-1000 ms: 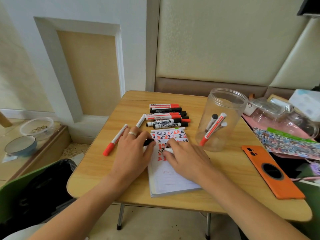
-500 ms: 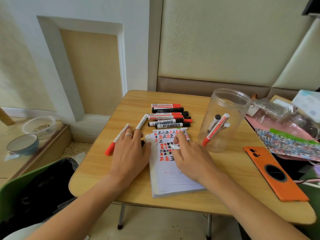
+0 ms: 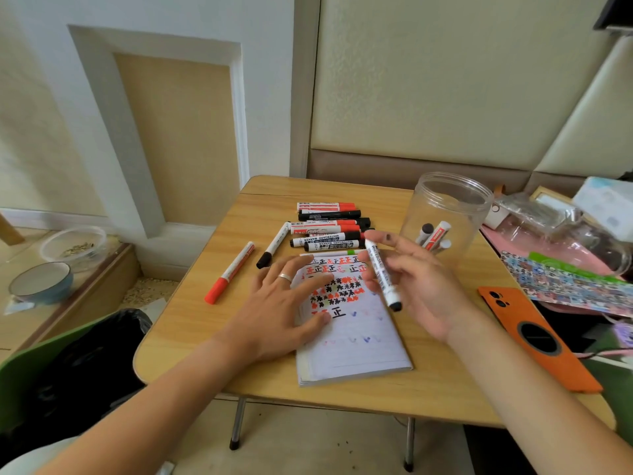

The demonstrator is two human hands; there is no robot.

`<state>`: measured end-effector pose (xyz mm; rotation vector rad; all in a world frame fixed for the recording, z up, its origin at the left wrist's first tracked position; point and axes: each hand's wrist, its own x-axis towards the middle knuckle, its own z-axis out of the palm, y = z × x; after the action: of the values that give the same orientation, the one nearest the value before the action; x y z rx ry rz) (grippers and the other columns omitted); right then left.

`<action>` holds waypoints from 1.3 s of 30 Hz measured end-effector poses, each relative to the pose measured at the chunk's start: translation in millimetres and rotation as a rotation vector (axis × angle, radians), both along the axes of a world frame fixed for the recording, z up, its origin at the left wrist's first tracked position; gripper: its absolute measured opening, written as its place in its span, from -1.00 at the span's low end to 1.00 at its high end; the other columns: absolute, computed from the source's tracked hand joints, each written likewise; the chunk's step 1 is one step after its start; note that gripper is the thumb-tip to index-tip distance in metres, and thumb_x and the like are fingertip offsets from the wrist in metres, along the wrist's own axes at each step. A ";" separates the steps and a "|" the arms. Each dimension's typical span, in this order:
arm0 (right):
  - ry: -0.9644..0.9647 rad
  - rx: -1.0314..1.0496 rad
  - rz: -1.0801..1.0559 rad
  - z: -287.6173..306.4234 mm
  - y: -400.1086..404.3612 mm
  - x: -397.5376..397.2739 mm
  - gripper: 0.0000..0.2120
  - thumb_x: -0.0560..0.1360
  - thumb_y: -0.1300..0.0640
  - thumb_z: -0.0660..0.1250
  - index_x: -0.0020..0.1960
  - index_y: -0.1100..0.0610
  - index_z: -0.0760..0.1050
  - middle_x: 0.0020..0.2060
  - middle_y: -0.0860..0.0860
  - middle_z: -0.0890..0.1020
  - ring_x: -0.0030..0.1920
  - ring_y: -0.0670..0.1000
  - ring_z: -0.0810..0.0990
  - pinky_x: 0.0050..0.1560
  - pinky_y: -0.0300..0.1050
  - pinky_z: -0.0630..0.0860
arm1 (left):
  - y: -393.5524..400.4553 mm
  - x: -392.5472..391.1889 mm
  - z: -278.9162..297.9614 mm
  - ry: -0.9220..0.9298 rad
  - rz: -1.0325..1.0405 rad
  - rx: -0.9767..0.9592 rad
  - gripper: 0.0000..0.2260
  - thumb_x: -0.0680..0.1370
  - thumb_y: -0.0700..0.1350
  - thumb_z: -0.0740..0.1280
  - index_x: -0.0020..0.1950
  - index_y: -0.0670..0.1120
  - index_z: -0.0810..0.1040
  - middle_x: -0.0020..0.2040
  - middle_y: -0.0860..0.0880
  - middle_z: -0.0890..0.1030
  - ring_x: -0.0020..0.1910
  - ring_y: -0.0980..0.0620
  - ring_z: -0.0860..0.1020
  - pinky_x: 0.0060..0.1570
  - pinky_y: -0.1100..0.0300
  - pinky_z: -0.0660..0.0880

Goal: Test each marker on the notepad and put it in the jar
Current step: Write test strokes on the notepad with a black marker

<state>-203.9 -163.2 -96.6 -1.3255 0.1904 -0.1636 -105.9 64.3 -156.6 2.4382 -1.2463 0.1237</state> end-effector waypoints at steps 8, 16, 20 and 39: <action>0.071 -0.439 -0.004 -16.7 13.1 -2.6 -0.87 0.63 0.13 0.35 0.04 0.20 0.58 -0.36 0.07 0.54 -0.42 0.00 0.50 -0.50 -0.23 0.32 | -7.1 -0.8 0.0 0.000 -0.027 0.023 -0.51 0.59 0.30 0.04 0.52 0.29 0.28 0.57 0.18 0.25 0.59 0.20 0.03 0.56 -0.07 -0.16; 0.088 -0.593 -0.042 -22.9 17.5 -3.0 -0.90 0.57 0.20 0.41 -0.08 0.18 0.52 -0.36 0.13 0.57 -0.51 0.07 0.52 -0.58 -0.22 0.29 | -17.4 -7.9 -1.6 -0.005 -0.018 0.038 -0.34 0.48 0.50 0.04 0.54 0.30 0.21 0.59 0.12 0.19 0.60 0.11 0.05 0.57 -0.08 -0.16; 0.095 -0.646 -0.101 -27.0 19.5 -4.0 -0.84 0.58 0.15 0.41 -0.10 0.18 0.49 -0.39 0.12 0.57 -0.56 0.09 0.49 -0.60 -0.23 0.30 | -17.6 -7.2 -1.6 0.020 -0.045 0.082 -0.35 0.48 0.49 0.01 0.57 0.38 0.10 0.65 0.15 0.03 0.62 0.14 -0.15 0.56 -0.14 -0.22; 0.142 -0.729 -0.107 -26.3 25.8 -5.9 -0.87 0.58 0.17 0.38 -0.11 0.18 0.48 -0.42 0.20 0.59 -0.63 0.01 0.46 -0.62 -0.26 0.29 | -19.5 -8.9 -1.8 0.018 -0.039 0.155 -0.33 0.46 0.49 -0.06 0.57 0.37 0.08 0.65 0.11 0.06 0.63 0.11 -0.10 0.55 -0.14 -0.31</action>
<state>-209.8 -137.5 -123.0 -2.0560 0.3422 -0.2427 -114.8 44.8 -158.3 2.5374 -1.3406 -0.0058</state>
